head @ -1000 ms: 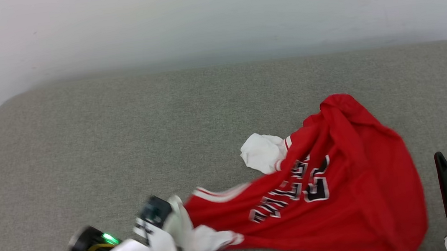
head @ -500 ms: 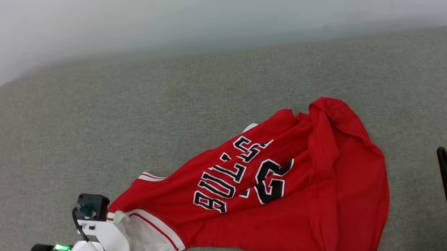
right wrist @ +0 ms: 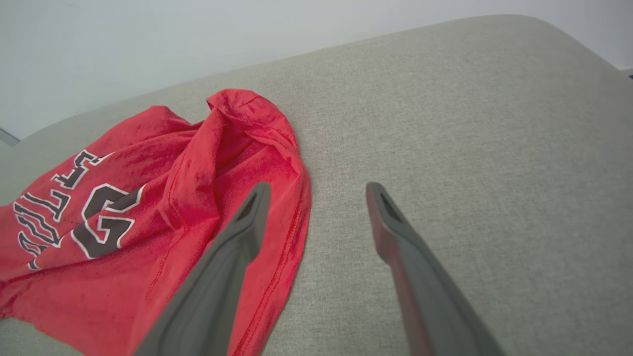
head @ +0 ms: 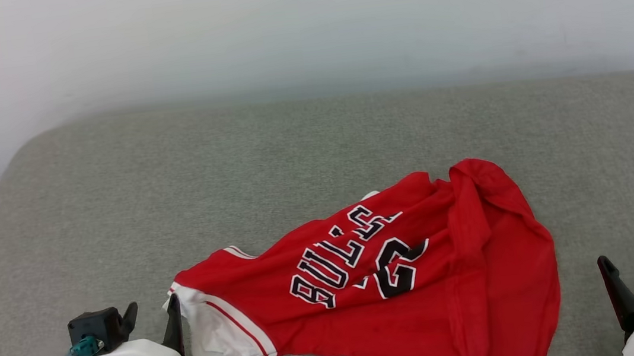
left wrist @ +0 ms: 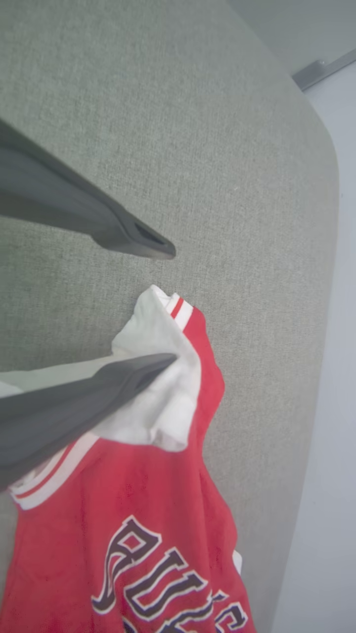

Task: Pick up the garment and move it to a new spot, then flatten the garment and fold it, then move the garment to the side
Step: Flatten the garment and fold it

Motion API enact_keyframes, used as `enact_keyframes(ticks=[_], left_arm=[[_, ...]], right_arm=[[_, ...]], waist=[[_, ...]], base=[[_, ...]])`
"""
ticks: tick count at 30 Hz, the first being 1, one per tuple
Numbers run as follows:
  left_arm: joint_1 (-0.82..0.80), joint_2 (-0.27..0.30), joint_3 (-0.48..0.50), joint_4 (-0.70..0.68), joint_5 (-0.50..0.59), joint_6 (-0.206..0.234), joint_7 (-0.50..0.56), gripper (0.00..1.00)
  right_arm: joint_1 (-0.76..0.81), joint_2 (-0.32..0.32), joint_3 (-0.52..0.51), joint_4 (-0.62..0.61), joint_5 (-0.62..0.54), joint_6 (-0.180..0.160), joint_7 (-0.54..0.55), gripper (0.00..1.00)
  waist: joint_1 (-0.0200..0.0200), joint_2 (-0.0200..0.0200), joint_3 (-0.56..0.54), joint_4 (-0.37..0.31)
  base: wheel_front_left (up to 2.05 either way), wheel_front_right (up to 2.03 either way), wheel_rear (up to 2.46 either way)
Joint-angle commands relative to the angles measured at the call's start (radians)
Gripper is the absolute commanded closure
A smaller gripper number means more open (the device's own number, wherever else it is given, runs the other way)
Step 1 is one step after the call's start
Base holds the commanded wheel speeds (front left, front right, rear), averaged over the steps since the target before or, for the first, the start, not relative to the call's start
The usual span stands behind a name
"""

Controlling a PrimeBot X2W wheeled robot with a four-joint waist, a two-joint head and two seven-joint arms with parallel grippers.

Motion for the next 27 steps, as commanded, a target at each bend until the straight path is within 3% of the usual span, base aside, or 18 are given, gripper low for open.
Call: enact_keyframes(ticks=[1, 9, 19, 23, 27], left_arm=[[0.009, 0.001, 0.007, -0.015, 0.009, 0.008, -0.020, 0.00], [0.014, -0.028, -0.003, -0.205, 0.059, 0.062, -0.101, 0.00], [-0.038, -0.062, -0.027, -0.398, 0.118, 0.101, -0.124, 0.00], [-0.053, -0.076, -0.040, -0.412, 0.126, 0.101, -0.127, 0.00], [-0.064, -0.083, -0.040, -0.391, 0.115, 0.087, -0.131, 0.00]], right_arm=[[-0.021, -0.016, 0.004, 0.015, 0.010, -0.001, 0.009, 0.00], [-0.167, -0.134, 0.064, 0.226, 0.094, -0.001, 0.129, 0.00], [-0.435, -0.296, 0.196, 0.451, 0.139, -0.001, 0.240, 0.00], [-0.494, -0.329, 0.259, 0.533, 0.160, -0.001, 0.281, 0.00], [-0.497, -0.322, 0.319, 0.628, 0.188, -0.001, 0.355, 0.00]], waist=[[0.0000, 0.0000, -0.015, 0.016], [0.0000, 0.0000, 0.009, 0.086], [0.0000, 0.0000, 0.166, 0.171], [0.0000, 0.0000, 0.206, 0.189], [0.0000, 0.0000, 0.215, 0.195]], base=[[0.00, 0.00, 0.00], [0.00, 0.00, 0.00], [0.00, 0.00, 0.00], [0.00, 0.00, 0.00], [0.00, 0.00, 0.00]])
